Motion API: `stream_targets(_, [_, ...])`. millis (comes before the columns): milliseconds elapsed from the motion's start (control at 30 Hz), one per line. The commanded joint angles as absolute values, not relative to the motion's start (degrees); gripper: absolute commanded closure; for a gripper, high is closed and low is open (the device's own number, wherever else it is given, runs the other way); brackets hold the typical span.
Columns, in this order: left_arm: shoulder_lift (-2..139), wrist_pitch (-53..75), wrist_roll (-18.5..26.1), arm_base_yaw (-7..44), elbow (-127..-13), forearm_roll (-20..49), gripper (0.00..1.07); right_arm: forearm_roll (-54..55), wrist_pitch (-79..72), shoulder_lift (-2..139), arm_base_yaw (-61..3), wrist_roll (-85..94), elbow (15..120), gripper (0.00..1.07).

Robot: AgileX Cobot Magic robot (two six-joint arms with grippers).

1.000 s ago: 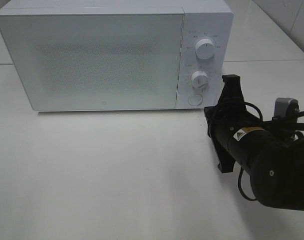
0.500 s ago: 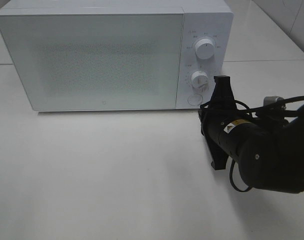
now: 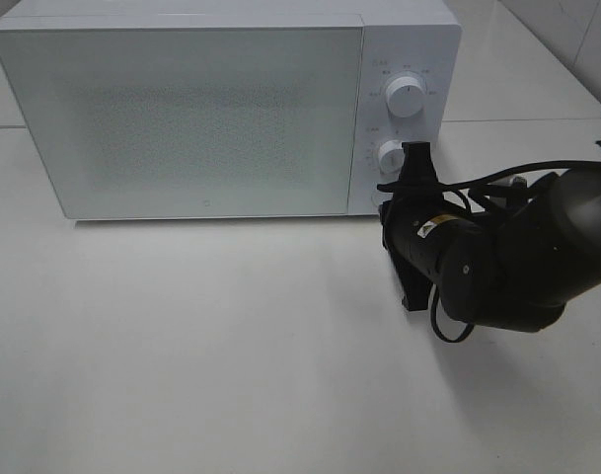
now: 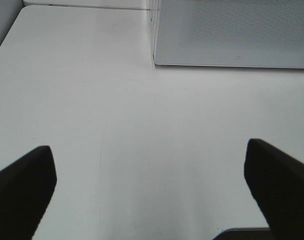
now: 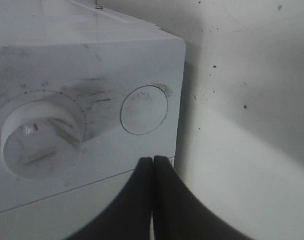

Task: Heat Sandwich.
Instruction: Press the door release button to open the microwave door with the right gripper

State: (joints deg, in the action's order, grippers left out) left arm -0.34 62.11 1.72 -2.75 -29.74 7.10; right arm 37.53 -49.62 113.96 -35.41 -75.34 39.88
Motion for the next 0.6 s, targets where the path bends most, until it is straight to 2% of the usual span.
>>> stream_targets(33, [-1.15, 61.31, 1.66, -2.69, -29.51, 7.28, 0.09, 36.55, -48.70, 115.34, -33.86, -75.29, 41.88, 1.07])
stream_targets(233, [-1.15, 61.31, 1.66, -2.69, -29.51, 7.28, 0.09, 32.72, -48.13, 118.20, -31.28, -76.43, 45.61, 1.07])
stream_targets(600, [-1.15, 61.31, 1.66, -2.69, -29.51, 7.28, 0.09, 32.26, -46.58, 119.46, -28.59, -76.55, 48.93, 1.07])
